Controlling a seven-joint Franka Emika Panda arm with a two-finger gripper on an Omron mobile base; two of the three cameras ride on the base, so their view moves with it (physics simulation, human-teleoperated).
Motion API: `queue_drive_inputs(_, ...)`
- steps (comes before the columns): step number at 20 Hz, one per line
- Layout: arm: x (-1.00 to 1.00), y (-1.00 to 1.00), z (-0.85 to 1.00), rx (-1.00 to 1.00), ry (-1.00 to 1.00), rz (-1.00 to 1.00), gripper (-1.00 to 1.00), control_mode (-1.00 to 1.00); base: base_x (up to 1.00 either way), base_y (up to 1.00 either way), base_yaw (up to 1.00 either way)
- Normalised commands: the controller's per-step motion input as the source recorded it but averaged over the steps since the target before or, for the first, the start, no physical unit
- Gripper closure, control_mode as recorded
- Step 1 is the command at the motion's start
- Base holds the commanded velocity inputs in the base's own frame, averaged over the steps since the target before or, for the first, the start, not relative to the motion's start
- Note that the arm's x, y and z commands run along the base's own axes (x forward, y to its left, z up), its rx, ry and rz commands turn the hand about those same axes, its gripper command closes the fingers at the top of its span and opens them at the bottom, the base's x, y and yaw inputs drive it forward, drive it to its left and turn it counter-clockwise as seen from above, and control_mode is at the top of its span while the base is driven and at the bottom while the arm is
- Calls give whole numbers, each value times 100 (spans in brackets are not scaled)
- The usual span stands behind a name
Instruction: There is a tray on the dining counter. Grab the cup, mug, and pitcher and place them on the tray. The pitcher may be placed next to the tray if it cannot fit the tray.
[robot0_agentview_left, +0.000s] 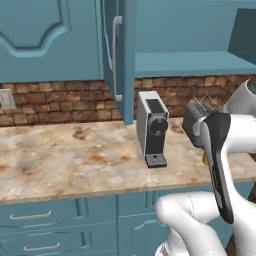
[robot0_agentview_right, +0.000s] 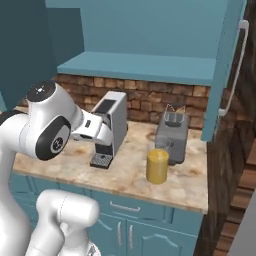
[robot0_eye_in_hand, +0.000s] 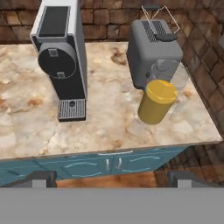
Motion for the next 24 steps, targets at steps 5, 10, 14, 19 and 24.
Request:
queue_drive_inputs(5, 0, 0, 0, 0, 0, 0, -100, 100, 3, -42, 4)
queue_drive_inputs(10, 0, 0, 0, 0, 0, 0, -100, 100, 18, -2, -13)
queue_drive_inputs(14, 0, 0, 0, 0, 0, 0, -100, 100, 19, -5, -22)
queue_drive_inputs(19, 0, 0, 0, 0, 0, 0, -100, 100, 32, -6, -19)
queue_drive_inputs(24, 0, 0, 0, 0, 0, 0, -100, 100, 51, -23, -5)
